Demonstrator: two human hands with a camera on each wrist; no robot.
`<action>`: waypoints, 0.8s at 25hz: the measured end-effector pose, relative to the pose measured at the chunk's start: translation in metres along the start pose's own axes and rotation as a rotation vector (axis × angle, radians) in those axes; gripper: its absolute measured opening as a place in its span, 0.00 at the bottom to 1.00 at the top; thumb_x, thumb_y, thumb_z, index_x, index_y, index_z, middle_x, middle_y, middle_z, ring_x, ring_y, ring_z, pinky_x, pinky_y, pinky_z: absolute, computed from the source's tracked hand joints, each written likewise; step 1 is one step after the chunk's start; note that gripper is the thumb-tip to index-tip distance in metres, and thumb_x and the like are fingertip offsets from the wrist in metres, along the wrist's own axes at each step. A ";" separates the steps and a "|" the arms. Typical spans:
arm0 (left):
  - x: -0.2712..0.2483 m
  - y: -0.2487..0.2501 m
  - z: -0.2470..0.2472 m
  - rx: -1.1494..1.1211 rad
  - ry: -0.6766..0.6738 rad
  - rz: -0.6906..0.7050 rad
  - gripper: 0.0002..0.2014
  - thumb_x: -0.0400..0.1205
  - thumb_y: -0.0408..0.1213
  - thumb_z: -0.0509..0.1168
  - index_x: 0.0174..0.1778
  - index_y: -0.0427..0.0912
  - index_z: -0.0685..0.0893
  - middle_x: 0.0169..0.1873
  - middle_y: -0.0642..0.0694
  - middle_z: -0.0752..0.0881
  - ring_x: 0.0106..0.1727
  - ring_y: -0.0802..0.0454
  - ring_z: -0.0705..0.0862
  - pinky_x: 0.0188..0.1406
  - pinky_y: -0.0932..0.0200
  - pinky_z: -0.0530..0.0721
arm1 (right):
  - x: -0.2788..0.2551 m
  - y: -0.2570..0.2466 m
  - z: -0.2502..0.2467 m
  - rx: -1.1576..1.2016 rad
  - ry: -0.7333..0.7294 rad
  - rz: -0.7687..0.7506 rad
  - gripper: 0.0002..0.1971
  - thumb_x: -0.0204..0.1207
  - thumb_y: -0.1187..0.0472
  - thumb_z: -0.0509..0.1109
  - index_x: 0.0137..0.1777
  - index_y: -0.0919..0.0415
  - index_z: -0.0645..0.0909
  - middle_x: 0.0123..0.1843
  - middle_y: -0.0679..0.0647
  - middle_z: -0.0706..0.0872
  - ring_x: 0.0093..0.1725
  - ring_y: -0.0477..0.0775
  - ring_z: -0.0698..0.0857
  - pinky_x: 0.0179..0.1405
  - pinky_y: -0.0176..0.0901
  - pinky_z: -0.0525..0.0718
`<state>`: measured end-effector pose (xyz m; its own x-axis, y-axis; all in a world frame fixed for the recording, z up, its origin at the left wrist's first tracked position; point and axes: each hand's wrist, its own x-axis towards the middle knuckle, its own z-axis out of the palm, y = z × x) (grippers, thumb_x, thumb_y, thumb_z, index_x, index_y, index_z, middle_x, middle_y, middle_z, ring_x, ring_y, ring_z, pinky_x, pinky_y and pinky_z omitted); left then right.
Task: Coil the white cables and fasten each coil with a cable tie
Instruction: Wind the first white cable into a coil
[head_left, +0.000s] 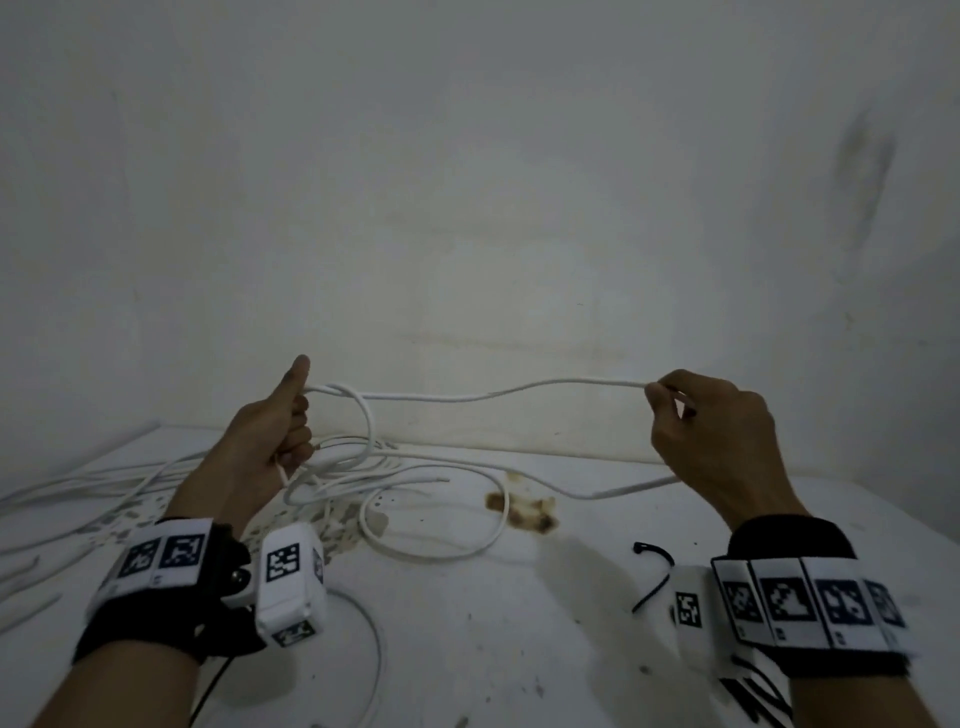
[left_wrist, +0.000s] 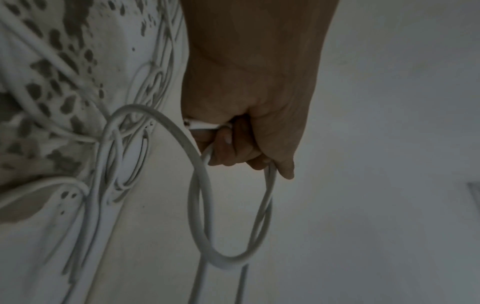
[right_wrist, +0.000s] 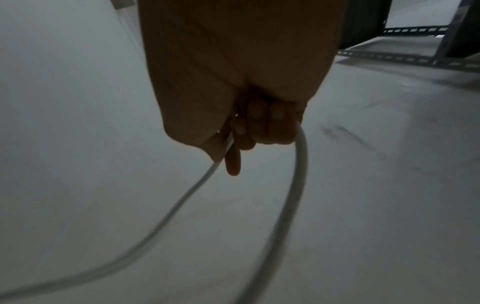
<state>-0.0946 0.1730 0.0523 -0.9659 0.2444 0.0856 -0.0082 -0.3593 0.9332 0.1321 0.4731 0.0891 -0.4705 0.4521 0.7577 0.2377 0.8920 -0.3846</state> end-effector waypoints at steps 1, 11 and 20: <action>-0.001 -0.001 0.007 -0.008 -0.008 -0.010 0.25 0.75 0.61 0.69 0.28 0.50 0.64 0.17 0.55 0.56 0.15 0.58 0.55 0.12 0.67 0.59 | -0.001 -0.008 0.000 0.016 -0.069 0.022 0.08 0.81 0.53 0.68 0.43 0.53 0.85 0.28 0.47 0.82 0.34 0.59 0.84 0.36 0.45 0.78; -0.031 0.001 0.087 -0.189 -0.318 -0.187 0.26 0.85 0.42 0.63 0.24 0.51 0.57 0.12 0.55 0.55 0.09 0.60 0.53 0.10 0.67 0.50 | -0.026 -0.071 0.042 0.267 -0.481 -0.232 0.20 0.81 0.53 0.70 0.72 0.37 0.78 0.41 0.46 0.82 0.34 0.38 0.76 0.46 0.40 0.76; -0.020 0.012 0.058 -0.084 -0.136 -0.049 0.20 0.83 0.46 0.68 0.28 0.49 0.70 0.14 0.56 0.57 0.13 0.59 0.54 0.11 0.68 0.56 | -0.021 -0.049 0.020 -0.025 -0.815 -0.121 0.16 0.79 0.43 0.70 0.31 0.46 0.85 0.18 0.40 0.79 0.22 0.34 0.78 0.28 0.33 0.72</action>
<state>-0.0606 0.2158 0.0824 -0.9201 0.3807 0.0924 -0.0816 -0.4169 0.9053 0.1131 0.4202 0.0815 -0.9610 0.2192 0.1687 0.1603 0.9385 -0.3058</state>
